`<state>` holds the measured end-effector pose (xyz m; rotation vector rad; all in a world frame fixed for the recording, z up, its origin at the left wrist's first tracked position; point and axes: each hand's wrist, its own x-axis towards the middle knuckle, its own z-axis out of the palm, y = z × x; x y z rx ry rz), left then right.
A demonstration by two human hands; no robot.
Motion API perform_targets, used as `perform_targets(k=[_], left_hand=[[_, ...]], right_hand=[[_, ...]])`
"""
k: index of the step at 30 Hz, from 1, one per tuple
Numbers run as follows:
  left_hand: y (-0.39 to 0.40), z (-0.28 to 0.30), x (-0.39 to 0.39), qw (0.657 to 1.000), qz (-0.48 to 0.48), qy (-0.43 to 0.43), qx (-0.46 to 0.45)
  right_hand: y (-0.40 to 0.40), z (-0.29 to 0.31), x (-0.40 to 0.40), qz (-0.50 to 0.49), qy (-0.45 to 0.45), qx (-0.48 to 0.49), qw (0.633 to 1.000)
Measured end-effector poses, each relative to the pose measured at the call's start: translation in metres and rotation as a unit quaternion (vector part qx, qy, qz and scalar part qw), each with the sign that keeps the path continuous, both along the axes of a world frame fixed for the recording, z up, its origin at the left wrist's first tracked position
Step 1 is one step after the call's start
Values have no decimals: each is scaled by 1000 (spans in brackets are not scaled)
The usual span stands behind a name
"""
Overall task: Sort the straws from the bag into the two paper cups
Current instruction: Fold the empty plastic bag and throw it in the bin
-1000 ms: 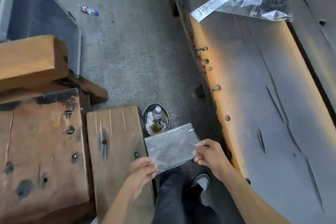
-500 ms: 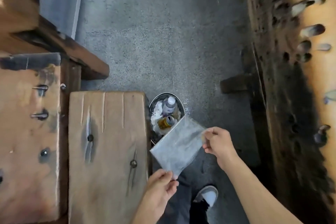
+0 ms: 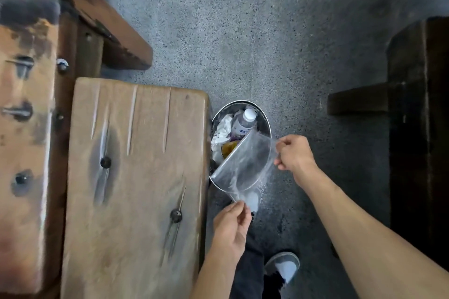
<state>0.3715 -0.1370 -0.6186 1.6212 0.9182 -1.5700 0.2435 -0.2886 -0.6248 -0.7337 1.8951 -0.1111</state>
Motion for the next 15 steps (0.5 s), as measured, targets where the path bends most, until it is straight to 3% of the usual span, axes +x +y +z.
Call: perform_targets(k=[6, 15], left_hand=[[-4, 10, 2, 998, -48, -34, -10], [-31, 105, -9, 961, -214, -130, -116]], right_hand=[[2, 21, -2, -26, -15, 4, 1000], [19, 127, -23, -98, -51, -44, 993]])
